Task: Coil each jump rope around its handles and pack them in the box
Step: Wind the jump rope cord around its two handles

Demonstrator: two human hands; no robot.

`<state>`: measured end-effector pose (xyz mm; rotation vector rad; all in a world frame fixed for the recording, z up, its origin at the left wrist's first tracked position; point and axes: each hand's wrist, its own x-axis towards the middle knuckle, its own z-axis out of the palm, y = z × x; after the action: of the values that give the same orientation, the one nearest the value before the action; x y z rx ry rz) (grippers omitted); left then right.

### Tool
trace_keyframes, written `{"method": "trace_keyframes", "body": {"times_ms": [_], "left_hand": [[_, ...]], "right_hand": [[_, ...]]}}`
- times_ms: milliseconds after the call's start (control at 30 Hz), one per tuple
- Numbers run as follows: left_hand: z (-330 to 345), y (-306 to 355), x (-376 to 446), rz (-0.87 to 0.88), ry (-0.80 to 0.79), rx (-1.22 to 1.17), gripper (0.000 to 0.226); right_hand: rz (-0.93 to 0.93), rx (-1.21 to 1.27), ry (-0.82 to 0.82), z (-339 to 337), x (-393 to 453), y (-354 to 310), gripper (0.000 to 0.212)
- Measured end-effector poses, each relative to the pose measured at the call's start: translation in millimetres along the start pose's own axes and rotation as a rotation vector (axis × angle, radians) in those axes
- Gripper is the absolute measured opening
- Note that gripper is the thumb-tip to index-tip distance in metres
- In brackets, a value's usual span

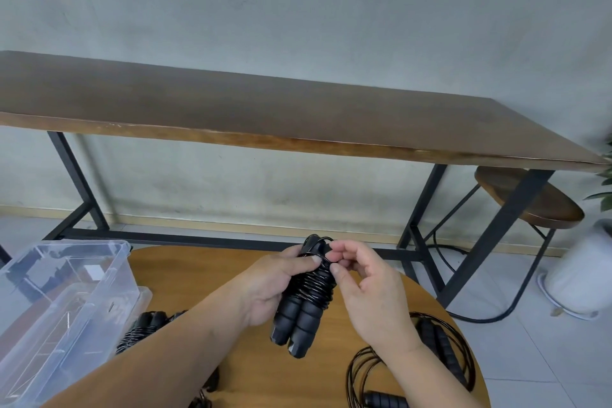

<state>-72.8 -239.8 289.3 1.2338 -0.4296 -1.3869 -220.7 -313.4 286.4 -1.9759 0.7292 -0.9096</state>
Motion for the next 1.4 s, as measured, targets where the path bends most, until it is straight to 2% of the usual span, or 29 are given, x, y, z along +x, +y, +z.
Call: {"method": "trace_keyframes", "body": {"times_ms": [233,433,533,600,767,833,933,1067,1167,1267,1333,1400], "left_hand": [[-4,5,2,-0.047,-0.118,0.011,0.063],[1,1,7,-0.023,-0.116,0.009,0.061],[2,3,9,-0.004,-0.111,0.022,0.049],[-1,5,9,0.009,-0.128,0.027,0.039],[-10,7,7,0.011,-0.174,-0.021,0.032],[-13,9,6,0.02,-0.204,-0.023,0.044],[-15,10,6,0.014,-0.133,-0.016,0.06],[-14,8,9,0.036,-0.008,-0.05,0.058],[-17,7,12,0.004,0.058,-0.11,0.054],[-23,5,14,-0.038,0.066,-0.148,0.063],[-24,5,15,-0.023,0.092,-0.106,0.072],[-24,6,16,0.032,0.129,-0.037,0.072]], "right_hand": [[0.058,0.111,0.024,1,-3,0,0.032],[0.103,0.224,0.072,-2,5,-8,0.024],[0.115,0.25,0.109,0,3,-9,0.024],[0.083,0.235,0.125,2,0,-9,0.023],[-0.072,0.146,0.095,10,-3,-3,0.015],[-0.089,0.111,0.1,11,-1,-1,0.012],[-0.115,0.004,0.075,8,2,-2,0.006],[-0.107,-0.036,0.048,12,4,-1,0.003],[-0.196,-0.078,0.052,14,3,4,0.005],[-0.227,-0.121,0.021,15,1,9,0.008],[-0.172,-0.085,-0.007,16,0,8,0.009],[-0.01,0.01,-0.061,19,1,6,0.015]]}}
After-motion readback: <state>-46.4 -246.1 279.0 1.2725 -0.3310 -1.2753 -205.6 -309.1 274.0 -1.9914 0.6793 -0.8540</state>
